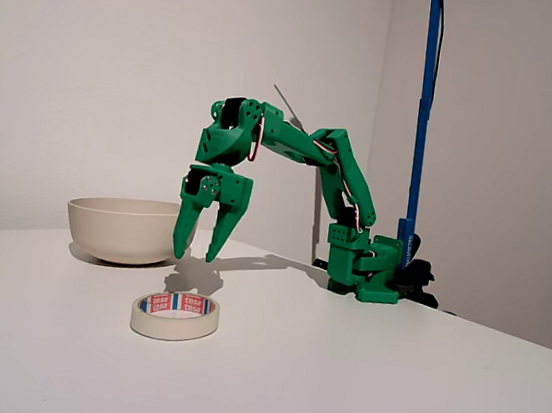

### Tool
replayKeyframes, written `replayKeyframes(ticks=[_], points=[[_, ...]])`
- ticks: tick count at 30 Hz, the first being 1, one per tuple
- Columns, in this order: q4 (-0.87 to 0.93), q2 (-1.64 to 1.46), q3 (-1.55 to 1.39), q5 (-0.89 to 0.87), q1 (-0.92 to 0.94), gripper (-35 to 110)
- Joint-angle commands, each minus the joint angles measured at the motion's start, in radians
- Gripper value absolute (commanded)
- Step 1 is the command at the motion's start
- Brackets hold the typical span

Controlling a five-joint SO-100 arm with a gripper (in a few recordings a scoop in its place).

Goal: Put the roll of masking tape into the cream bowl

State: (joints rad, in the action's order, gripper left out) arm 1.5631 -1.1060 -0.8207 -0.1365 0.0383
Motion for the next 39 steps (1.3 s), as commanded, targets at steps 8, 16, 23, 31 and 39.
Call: replayKeyframes(ticks=[8,16,23,31,39], points=[[0.021,0.021,0.057,-0.067,-0.025,13],[-0.040,0.037,0.058,-0.035,0.011,14],[0.052,0.143,0.198,-0.021,0.075,14],[0.031,0.163,0.207,-0.031,0.120,14],[0.092,0.156,0.216,-0.031,0.124,15]])
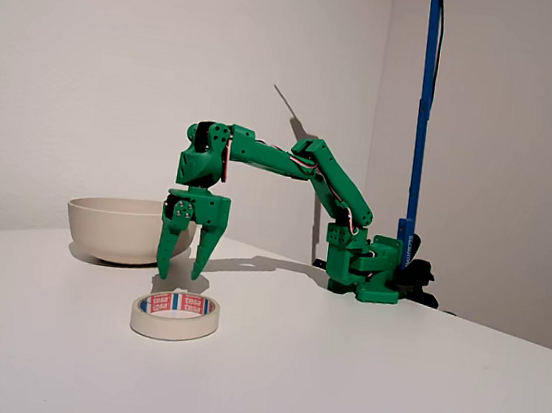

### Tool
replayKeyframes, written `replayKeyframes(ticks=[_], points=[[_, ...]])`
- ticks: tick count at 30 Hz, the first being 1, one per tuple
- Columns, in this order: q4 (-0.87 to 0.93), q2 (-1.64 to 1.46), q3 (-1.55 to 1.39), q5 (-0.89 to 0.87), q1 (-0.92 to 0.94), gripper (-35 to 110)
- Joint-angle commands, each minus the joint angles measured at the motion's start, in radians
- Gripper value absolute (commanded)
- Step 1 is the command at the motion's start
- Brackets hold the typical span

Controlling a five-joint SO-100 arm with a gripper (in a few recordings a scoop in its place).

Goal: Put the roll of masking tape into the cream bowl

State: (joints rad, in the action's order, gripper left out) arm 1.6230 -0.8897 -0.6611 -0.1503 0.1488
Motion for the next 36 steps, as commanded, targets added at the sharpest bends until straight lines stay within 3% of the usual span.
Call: replayKeyframes(ticks=[1,16,36], points=[[0.043,-0.063,0.057,-0.023,0.011,15],[0.133,-0.074,0.057,-0.060,-0.069,14],[0.075,0.014,0.057,-0.089,-0.100,12]])
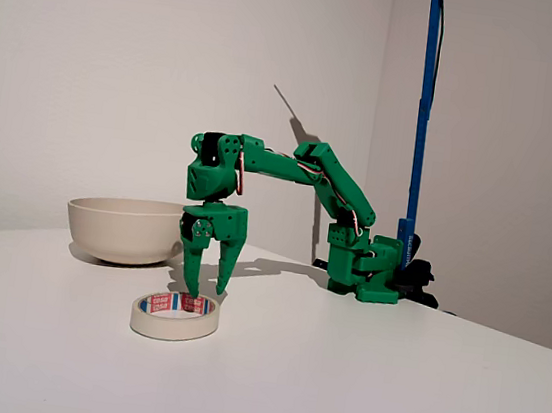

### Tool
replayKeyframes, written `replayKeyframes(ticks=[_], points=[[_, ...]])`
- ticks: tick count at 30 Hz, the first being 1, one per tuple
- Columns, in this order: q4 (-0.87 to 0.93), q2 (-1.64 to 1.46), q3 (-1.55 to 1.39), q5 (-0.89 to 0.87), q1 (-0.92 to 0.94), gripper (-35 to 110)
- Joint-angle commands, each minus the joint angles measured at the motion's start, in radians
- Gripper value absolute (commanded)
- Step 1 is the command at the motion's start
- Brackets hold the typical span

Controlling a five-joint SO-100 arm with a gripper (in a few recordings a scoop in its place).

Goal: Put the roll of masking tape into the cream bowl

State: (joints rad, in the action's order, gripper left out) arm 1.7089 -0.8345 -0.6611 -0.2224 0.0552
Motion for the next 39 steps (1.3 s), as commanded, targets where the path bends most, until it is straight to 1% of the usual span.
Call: replayKeyframes(ticks=[1,21,30,39], points=[[-0.017,-0.038,0.057,-0.018,-0.008,12],[-0.075,0.041,0.058,-0.063,-0.046,11],[-0.034,0.020,0.135,-0.048,-0.051,11],[-0.018,-0.002,0.141,-0.043,-0.051,13]])
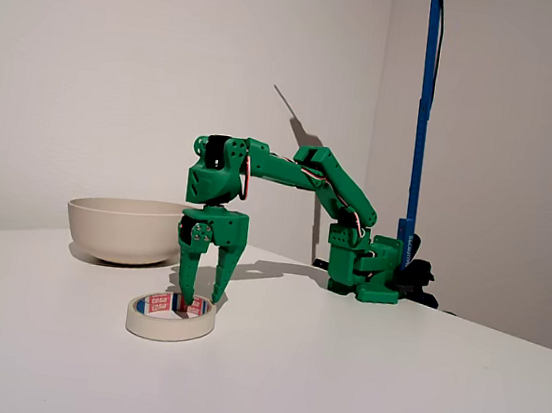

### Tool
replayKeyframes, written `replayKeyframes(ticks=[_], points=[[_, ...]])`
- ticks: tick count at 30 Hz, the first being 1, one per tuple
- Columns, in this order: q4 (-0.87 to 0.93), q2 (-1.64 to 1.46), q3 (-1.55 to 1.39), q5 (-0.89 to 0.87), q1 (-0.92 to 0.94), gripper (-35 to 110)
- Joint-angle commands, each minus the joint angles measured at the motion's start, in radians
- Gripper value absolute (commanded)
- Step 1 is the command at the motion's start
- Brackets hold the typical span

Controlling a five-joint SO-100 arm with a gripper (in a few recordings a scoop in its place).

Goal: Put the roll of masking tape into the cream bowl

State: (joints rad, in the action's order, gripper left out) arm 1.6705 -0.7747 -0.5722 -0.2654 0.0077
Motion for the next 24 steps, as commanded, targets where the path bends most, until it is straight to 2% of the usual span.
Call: replayKeyframes(ticks=[1,24], points=[[0.023,-0.060,0.052,0.000,-0.003,12],[0.075,-0.025,0.055,-0.011,0.002,13]])
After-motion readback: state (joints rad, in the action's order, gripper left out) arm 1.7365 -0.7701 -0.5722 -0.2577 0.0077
